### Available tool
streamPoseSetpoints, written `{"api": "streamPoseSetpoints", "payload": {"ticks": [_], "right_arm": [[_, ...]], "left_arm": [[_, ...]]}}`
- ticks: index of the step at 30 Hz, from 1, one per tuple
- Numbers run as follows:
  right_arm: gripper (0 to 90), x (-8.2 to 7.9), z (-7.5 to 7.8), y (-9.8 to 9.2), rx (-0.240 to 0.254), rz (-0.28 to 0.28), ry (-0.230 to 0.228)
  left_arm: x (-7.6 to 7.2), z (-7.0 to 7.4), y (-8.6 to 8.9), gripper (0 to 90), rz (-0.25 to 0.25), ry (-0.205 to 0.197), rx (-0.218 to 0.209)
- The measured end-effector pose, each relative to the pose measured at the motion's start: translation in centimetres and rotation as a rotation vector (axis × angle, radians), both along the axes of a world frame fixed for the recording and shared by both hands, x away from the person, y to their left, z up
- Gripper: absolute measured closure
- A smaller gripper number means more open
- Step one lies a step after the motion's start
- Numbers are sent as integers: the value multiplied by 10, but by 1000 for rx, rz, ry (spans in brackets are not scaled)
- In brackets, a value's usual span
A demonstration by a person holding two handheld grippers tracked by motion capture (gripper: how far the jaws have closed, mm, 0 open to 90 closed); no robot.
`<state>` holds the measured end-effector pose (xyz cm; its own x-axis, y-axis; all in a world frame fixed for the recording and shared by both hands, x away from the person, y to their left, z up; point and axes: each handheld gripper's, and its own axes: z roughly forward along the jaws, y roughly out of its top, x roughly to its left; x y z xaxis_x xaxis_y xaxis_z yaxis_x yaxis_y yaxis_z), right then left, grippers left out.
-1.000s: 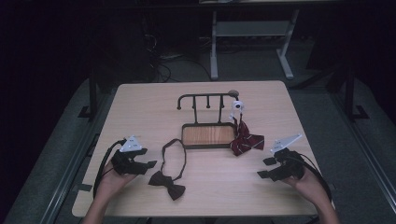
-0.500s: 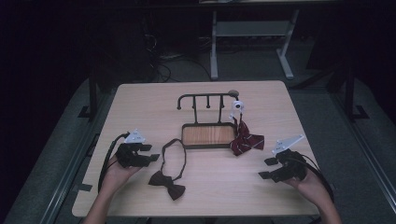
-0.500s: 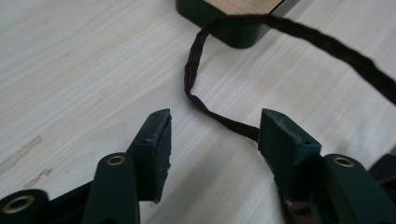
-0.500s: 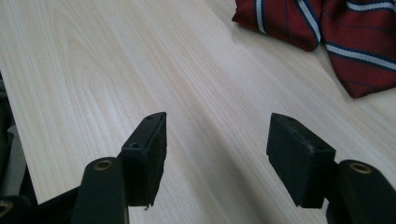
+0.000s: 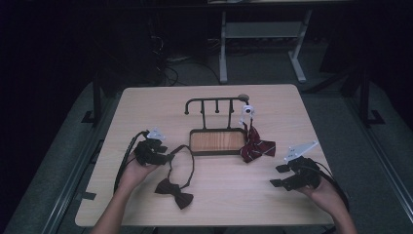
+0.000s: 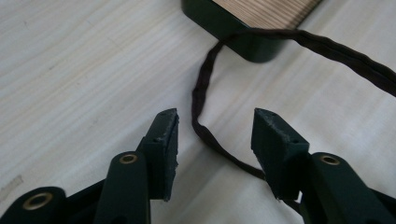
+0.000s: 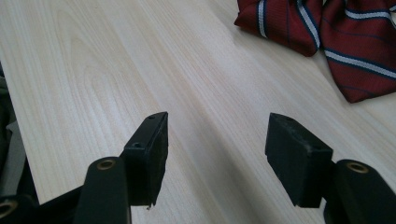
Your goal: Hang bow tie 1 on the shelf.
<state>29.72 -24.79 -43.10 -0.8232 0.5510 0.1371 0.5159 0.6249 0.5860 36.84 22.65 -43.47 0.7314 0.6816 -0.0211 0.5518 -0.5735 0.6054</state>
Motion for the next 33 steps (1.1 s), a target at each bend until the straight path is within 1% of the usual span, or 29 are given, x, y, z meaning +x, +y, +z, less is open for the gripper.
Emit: {"api": "streamPoseSetpoints", "payload": {"ticks": [1, 2, 3, 4, 5, 6, 7, 8, 9, 10, 11, 12, 13, 14, 15, 17, 18, 19, 20, 22, 26, 27, 29, 31, 32, 33], "right_arm": [[390, 0, 0, 0, 0, 1, -1], [391, 0, 0, 1, 2, -1, 1], [391, 0, 0, 1, 2, -1, 1], [394, 0, 1, 1, 2, -1, 1], [400, 0, 1, 1, 1, 2, -1], [407, -1, 1, 1, 2, 6, -9], [409, -1, 1, 1, -1, 8, -14], [412, -2, 3, 1, 3, 7, -16], [412, -2, 3, 1, 3, 7, -16], [417, -3, 3, 1, 7, 7, -26], [417, -3, 3, 1, 7, 7, -26], [416, -3, 4, 0, 9, 9, -33], [416, -3, 4, 0, 9, 9, -33], [418, -3, 5, 0, 14, 13, -46], [420, -4, 6, 0, 18, 18, -51], [424, -4, 7, 0, 22, 18, -52], [424, -5, 7, 0, 19, 18, -58], [424, -5, 8, 0, 23, 24, -66], [424, -5, 8, 0, 28, 24, -66], [423, -5, 8, 1, 28, 26, -68], [423, -5, 7, 2, 27, 27, -69], [421, -5, 6, 3, 27, 36, -70], [420, -5, 5, 3, 28, 37, -71], [417, -4, 3, 3, 46, 42, -64], [417, -4, 3, 3, 52, 46, -63], [416, -5, 4, 4, 55, 46, -62]], "left_arm": [[2, -1, 0, 536, 7, 7, 9], [6, -5, 2, 557, 19, 27, 14], [6, -5, 2, 563, 19, 27, 14], [7, -8, 3, 563, 34, 35, 1], [9, -10, 4, 568, 32, 48, 13], [10, -12, 5, 574, 44, 59, 6], [11, -13, 6, 580, 45, 71, 1], [12, -14, 5, 614, 48, 75, 0], [12, -14, 5, 614, 51, 70, 2], [12, -14, 4, 651, 47, 70, 6], [13, -14, 4, 651, 48, 69, 5], [13, -15, 3, 697, 46, 67, 8], [13, -16, 2, 697, 45, 66, 16], [13, -17, 0, 715, 50, 66, 13], [13, -17, 1, 731, 37, 66, 18], [13, -17, -1, 764, 36, 64, 23], [13, -17, -1, 764, 35, 60, 27], [13, -17, -2, 782, 28, 62, 32], [13, -17, -2, 836, 17, 62, 32], [12, -17, -3, 876, 16, 62, 30], [12, -16, -3, 891, 7, 61, 40], [12, -16, -3, 893, 4, 63, 42], [12, -15, -2, 894, -6, 62, 44], [11, -14, -1, 895, -6, 70, 43], [10, -13, 0, 895, -12, 70, 29], [10, -13, 0, 895, -12, 70, 29]]}}
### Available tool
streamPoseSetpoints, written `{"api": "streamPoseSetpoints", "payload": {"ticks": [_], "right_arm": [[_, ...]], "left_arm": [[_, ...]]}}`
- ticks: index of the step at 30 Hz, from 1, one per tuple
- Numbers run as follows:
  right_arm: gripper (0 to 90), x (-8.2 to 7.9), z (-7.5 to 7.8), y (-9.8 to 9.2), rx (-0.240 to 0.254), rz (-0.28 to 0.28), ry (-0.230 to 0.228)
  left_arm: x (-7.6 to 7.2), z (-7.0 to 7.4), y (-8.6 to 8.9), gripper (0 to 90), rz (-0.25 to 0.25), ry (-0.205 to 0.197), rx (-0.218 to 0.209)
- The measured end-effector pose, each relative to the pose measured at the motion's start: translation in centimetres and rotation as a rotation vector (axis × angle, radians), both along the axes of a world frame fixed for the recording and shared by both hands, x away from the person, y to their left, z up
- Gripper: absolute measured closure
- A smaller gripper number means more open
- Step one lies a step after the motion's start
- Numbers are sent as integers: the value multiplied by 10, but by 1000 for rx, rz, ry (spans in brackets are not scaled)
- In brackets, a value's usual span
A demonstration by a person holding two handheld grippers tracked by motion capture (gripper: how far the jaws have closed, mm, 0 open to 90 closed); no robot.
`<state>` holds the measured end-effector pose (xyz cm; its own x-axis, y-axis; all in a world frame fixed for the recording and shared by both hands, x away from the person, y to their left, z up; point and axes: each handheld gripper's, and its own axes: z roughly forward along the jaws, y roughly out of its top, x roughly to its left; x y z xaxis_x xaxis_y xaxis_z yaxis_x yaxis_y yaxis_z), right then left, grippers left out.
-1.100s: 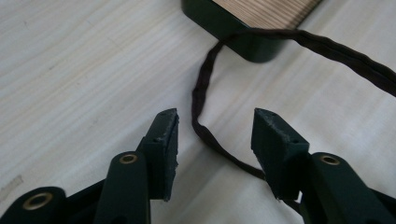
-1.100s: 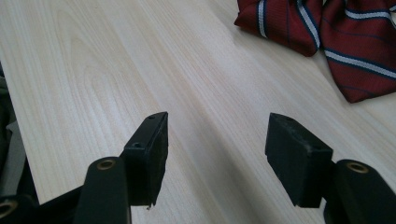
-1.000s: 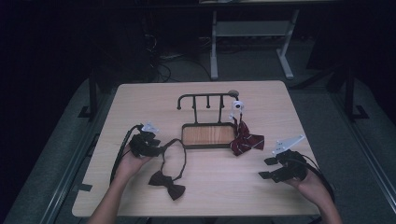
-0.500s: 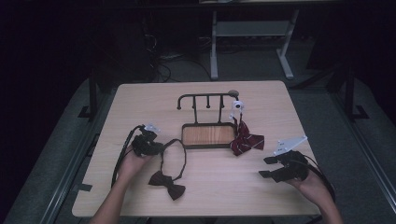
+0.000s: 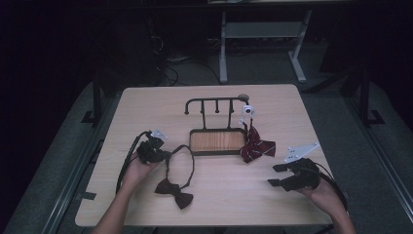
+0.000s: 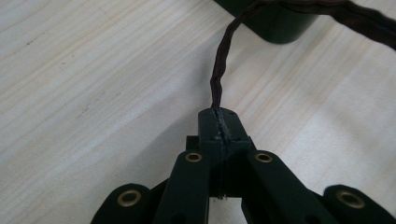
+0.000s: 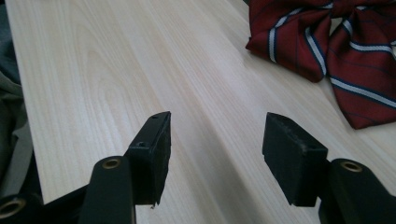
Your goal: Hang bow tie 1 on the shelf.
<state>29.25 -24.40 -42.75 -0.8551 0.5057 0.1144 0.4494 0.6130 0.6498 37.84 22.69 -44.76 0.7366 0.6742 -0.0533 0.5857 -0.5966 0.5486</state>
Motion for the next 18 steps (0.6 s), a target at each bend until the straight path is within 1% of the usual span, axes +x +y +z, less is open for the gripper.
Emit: {"api": "streamPoseSetpoints", "payload": {"ticks": [3, 4, 5, 7, 8, 10, 12, 14, 15, 17, 18], "right_arm": [[415, 0, 0, 1, 3, -2, 2], [415, 0, 0, 1, 3, -2, 2], [415, 1, -1, 0, 3, -2, 5], [415, 1, -2, 0, 0, -5, 13], [415, 1, -2, 0, 0, -5, 13], [419, 2, -3, 0, 9, 5, 14], [419, 2, -2, 0, 15, 9, 12], [419, 2, -2, 1, 15, 11, 13], [419, 2, -2, 0, 13, 8, 15], [418, 2, -2, -1, 11, 4, 12], [418, 2, -2, -1, 11, 4, 12]], "left_arm": [[-3, 5, 2, 895, -6, -1, -27], [-3, 5, 2, 895, -6, -1, -27], [-5, 6, 2, 895, -3, 1, -38], [-6, 9, 3, 896, -22, -1, -37], [-7, 10, 4, 896, -20, 0, -43], [-7, 14, 4, 896, -36, 4, -26], [-9, 17, 4, 896, -37, -1, -34], [-10, 22, 4, 895, -44, -3, -28], [-11, 26, 4, 895, -52, -10, -25], [-12, 29, 4, 896, -56, -8, -24], [-12, 30, 4, 896, -61, -14, -20]]}}
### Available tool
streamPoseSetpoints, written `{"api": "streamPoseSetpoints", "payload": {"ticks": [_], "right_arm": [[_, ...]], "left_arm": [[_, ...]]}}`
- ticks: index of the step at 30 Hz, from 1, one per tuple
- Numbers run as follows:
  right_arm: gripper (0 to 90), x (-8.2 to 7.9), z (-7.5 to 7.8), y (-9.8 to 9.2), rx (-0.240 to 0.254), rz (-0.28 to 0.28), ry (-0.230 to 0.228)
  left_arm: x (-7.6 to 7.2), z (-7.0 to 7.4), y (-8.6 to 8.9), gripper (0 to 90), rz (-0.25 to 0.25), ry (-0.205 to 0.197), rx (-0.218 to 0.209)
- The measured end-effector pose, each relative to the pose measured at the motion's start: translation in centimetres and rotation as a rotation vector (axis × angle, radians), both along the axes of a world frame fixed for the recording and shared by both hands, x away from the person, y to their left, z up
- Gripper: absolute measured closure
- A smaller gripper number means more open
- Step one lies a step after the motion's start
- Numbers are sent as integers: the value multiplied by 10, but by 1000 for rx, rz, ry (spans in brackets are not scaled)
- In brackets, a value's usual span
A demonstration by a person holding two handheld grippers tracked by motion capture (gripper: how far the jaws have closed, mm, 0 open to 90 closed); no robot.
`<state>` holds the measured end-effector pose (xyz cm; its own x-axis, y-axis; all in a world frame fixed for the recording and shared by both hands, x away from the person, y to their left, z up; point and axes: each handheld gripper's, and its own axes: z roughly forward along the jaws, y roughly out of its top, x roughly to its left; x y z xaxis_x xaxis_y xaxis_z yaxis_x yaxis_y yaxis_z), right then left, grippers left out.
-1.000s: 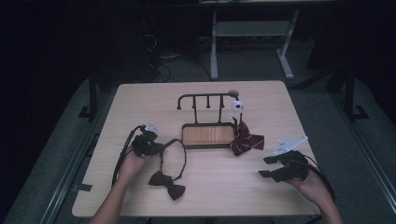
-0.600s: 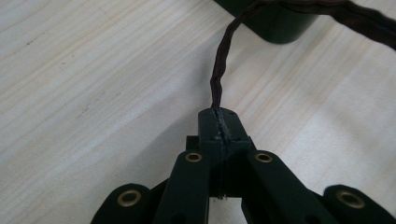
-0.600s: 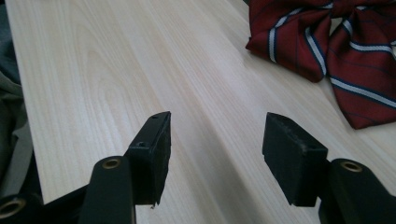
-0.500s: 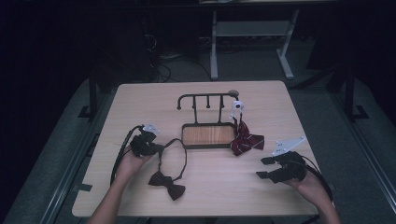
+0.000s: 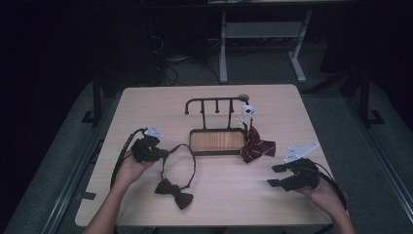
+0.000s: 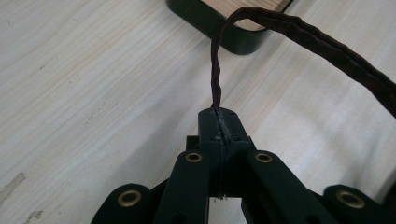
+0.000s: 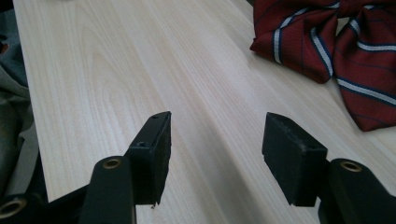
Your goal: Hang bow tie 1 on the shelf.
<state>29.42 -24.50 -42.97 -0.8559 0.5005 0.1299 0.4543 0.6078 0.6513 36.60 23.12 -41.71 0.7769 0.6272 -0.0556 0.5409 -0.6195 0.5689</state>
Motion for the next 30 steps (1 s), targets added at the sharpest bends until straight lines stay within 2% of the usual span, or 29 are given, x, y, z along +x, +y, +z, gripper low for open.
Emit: {"api": "streamPoseSetpoints", "payload": {"ticks": [14, 25, 29, 30], "right_arm": [[415, 0, 0, -2, 4, -9, 6], [415, 1, -2, -2, 5, -3, 9], [415, 1, -3, 0, 3, 3, 12], [415, 1, -3, 0, 2, 3, 11]], "left_arm": [[-6, 25, 3, 896, -47, -8, -27], [-12, 38, 4, 897, -99, -9, -10], [-13, 44, 4, 897, -116, -4, -19], [-14, 44, 4, 897, -108, -4, -31]]}}
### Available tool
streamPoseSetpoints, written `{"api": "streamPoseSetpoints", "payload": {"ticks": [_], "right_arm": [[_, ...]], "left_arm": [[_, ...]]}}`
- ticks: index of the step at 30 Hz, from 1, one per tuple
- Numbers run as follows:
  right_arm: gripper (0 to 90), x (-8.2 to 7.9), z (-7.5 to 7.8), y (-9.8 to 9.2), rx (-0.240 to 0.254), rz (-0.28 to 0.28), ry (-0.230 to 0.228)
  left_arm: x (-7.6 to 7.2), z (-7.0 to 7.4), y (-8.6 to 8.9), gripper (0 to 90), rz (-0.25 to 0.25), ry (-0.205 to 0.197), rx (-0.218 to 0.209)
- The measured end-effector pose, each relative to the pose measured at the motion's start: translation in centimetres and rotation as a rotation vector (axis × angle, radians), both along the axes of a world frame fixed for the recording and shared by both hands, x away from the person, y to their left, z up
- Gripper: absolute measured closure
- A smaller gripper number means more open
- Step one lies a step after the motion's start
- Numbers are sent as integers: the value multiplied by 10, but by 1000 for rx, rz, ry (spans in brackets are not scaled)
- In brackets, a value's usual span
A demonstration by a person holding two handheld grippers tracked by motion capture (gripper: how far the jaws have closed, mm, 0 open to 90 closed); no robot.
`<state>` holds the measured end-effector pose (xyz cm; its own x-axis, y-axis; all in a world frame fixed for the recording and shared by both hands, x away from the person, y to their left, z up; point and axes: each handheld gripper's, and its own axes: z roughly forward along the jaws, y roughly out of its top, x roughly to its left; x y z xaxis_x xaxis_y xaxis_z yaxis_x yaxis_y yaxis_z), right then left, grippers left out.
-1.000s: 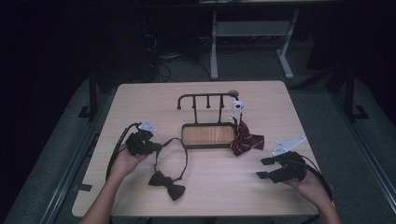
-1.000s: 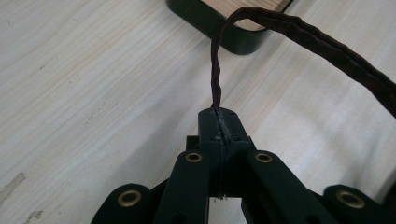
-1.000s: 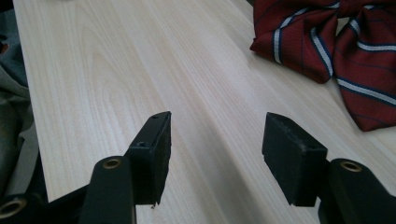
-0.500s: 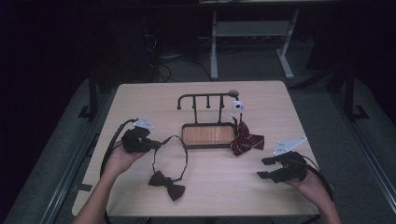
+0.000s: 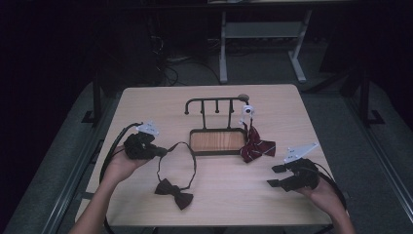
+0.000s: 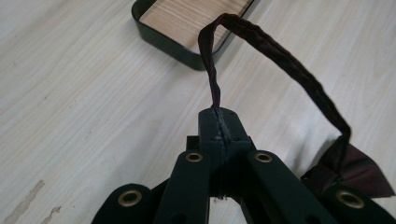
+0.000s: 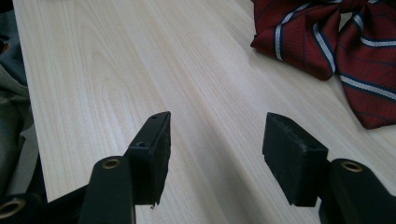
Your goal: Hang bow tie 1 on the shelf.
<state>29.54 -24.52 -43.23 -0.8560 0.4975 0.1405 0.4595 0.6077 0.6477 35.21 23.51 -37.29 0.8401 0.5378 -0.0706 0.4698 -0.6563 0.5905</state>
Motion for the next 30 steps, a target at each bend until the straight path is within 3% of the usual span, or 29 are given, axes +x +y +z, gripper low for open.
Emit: {"api": "streamPoseSetpoints", "payload": {"ticks": [10, 30], "right_arm": [[407, 0, 0, -1, 2, -7, 6], [403, 2, -1, -3, 0, -25, 15]], "left_arm": [[0, 8, 3, 897, -25, 9, 20], [-6, 28, 1, 900, -65, 5, 9]]}}
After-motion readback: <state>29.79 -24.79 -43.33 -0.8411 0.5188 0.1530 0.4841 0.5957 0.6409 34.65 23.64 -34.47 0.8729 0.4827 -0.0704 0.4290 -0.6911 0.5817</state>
